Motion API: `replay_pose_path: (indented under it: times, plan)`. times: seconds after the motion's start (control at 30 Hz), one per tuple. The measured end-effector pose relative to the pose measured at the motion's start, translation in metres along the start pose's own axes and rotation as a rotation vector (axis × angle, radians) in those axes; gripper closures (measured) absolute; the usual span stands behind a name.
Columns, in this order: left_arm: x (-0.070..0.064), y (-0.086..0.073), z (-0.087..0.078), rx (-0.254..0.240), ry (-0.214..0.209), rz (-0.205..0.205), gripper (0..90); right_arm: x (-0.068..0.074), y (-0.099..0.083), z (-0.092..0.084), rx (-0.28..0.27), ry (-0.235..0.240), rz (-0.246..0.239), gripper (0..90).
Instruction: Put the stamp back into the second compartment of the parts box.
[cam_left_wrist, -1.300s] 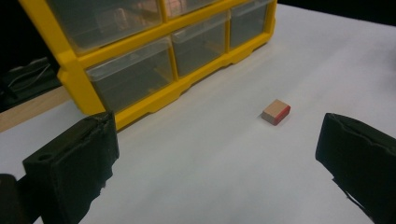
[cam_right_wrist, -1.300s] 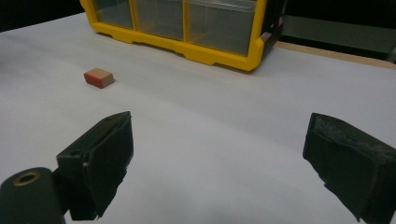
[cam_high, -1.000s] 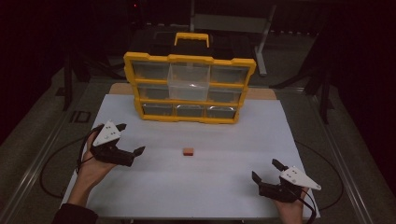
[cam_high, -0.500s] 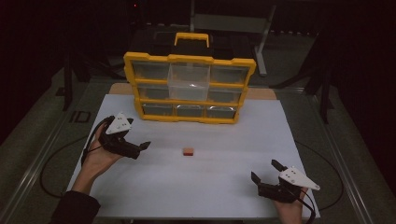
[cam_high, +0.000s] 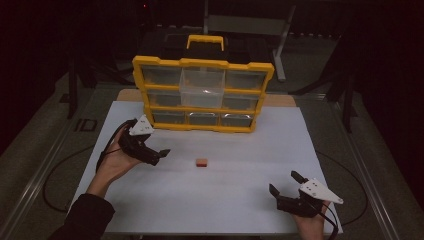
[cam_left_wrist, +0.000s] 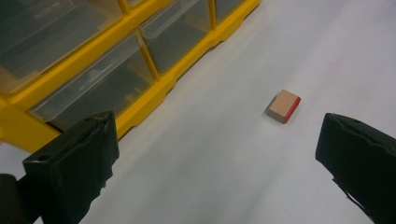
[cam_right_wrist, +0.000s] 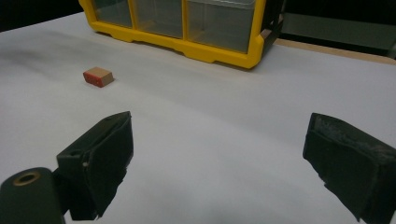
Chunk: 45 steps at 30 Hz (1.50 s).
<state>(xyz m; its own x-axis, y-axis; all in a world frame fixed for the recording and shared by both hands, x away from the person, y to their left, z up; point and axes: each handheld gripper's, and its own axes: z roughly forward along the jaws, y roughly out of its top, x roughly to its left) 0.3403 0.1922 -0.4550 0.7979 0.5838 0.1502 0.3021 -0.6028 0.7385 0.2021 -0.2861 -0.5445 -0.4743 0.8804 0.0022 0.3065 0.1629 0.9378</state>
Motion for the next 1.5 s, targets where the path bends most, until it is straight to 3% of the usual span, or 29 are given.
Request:
replay_pose_path:
  times: [0.87,1.5]
  plan:
    - [-0.012,0.019,0.045,0.065,-0.077,0.039,0.0,0.000,0.000,-0.001,-0.009,0.003,0.004,8.5]
    - [-0.025,0.021,0.076,0.119,-0.116,0.064,0.0,0.001,0.000,0.000,-0.006,0.010,0.002,8.5]
